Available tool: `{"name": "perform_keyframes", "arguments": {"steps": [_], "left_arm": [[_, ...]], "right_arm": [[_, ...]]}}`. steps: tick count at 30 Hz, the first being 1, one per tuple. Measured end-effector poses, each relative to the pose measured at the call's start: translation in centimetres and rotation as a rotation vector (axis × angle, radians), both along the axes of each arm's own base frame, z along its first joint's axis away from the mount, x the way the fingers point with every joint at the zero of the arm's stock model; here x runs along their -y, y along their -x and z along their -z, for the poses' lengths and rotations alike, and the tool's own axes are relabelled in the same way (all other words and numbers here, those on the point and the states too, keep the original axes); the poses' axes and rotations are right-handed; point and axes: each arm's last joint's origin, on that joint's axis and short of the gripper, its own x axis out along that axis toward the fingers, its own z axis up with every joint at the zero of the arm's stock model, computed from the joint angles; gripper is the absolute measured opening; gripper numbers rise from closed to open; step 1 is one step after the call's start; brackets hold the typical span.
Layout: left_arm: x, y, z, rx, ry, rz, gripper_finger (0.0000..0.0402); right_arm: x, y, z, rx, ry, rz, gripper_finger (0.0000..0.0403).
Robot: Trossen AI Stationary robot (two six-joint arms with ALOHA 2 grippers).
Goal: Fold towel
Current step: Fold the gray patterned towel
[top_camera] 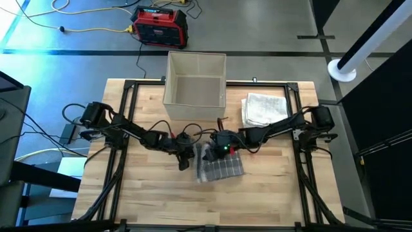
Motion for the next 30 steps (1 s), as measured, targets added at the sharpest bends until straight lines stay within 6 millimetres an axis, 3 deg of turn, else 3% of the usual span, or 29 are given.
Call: {"name": "perform_keyframes", "arguments": {"steps": [4, 8, 11, 14, 17, 20, 23, 30], "left_arm": [[0.2, 0.2, -0.2, -0.013, 0.004, 0.015, 0.0074], [0.6, 1.2, -1.3, -0.068, 0.059, 0.061, 0.0074], [1.0, 2.6, -3.2, -0.095, 0.112, 0.060, 0.0074], [1.4, 3.6, -5.8, -0.009, 0.091, 0.043, 0.0074], [1.6, 3.8, -8.3, 0.171, -0.004, 0.006, 0.0074], [1.0, 3.1, -9.5, 0.305, -0.086, -0.006, 0.0074], [0.0, 1.9, -8.7, 0.318, -0.078, -0.004, 0.0074], [-1.1, 0.4, -3.3, 0.103, -0.008, 0.016, 0.0074]], "right_arm": [[0.2, 0.1, -0.7, 0.030, 0.063, 0.034, 0.0199], [0.5, 1.0, -2.6, 0.056, 0.098, 0.016, 0.0227], [0.6, 2.4, -4.5, 0.034, 0.144, -0.017, 0.0228], [0.1, 4.5, -5.7, -0.044, 0.213, -0.069, 0.0221], [-0.8, 6.7, -5.7, -0.193, 0.297, -0.102, 0.0208], [-1.9, 8.3, -4.7, -0.346, 0.396, -0.141, 0.0184], [-2.9, 8.9, -2.8, -0.397, 0.432, -0.176, 0.0144], [-4.2, 9.4, 1.9, -0.458, 0.409, -0.181, 0.0025]]}}
